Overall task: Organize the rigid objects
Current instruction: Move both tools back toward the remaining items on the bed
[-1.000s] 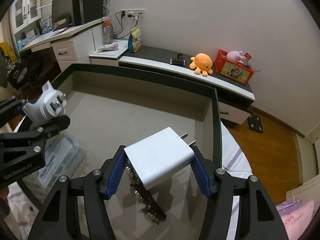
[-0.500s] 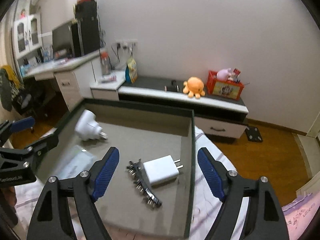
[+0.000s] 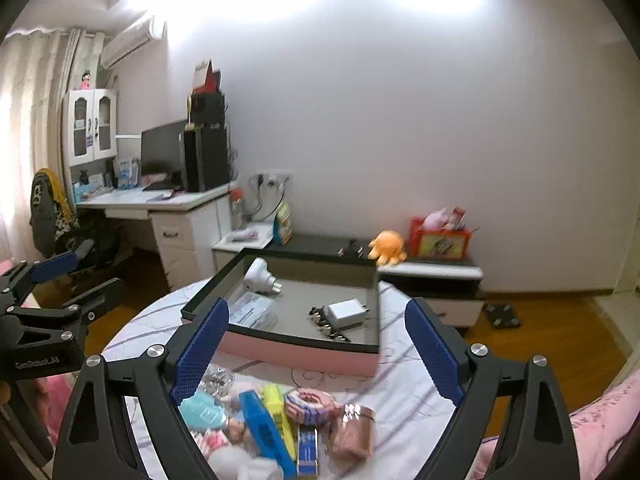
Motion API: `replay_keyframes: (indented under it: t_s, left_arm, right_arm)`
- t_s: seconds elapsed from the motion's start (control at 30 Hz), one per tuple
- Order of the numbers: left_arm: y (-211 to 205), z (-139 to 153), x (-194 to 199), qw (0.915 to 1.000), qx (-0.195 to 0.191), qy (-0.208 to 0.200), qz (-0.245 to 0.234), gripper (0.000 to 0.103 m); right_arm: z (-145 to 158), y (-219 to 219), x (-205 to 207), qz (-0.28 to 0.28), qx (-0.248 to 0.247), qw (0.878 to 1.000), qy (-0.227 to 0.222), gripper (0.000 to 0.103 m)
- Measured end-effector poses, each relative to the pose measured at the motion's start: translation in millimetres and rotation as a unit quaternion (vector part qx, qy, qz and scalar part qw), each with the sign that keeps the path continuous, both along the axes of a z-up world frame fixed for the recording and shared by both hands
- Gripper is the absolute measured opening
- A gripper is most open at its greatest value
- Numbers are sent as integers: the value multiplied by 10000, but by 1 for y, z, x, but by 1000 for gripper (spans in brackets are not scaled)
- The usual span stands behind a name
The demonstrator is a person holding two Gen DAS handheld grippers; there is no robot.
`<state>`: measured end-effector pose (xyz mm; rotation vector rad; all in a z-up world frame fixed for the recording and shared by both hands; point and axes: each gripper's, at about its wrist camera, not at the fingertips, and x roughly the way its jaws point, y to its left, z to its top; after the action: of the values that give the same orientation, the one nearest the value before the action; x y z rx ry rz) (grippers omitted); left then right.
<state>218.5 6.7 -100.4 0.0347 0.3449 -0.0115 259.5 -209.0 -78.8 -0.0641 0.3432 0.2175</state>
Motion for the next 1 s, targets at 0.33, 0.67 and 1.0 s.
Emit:
replay_keyframes:
  t_s: [0.33,0.67,1.0]
  left_arm:
    - [-10,12,-68,9991,127,-411,39,103]
    - [-16,15,-85,9985,227,-506,21,103]
    - [-18,6,-80,9990,269,-364,1,103]
  right_arm:
    - [8,-1,-75,-315,85,9981,-523,103]
    - [4,-9,-93,-448,172,9978,-467,103]
    - [-3,-16,-98,-536,141,9978,-352,103]
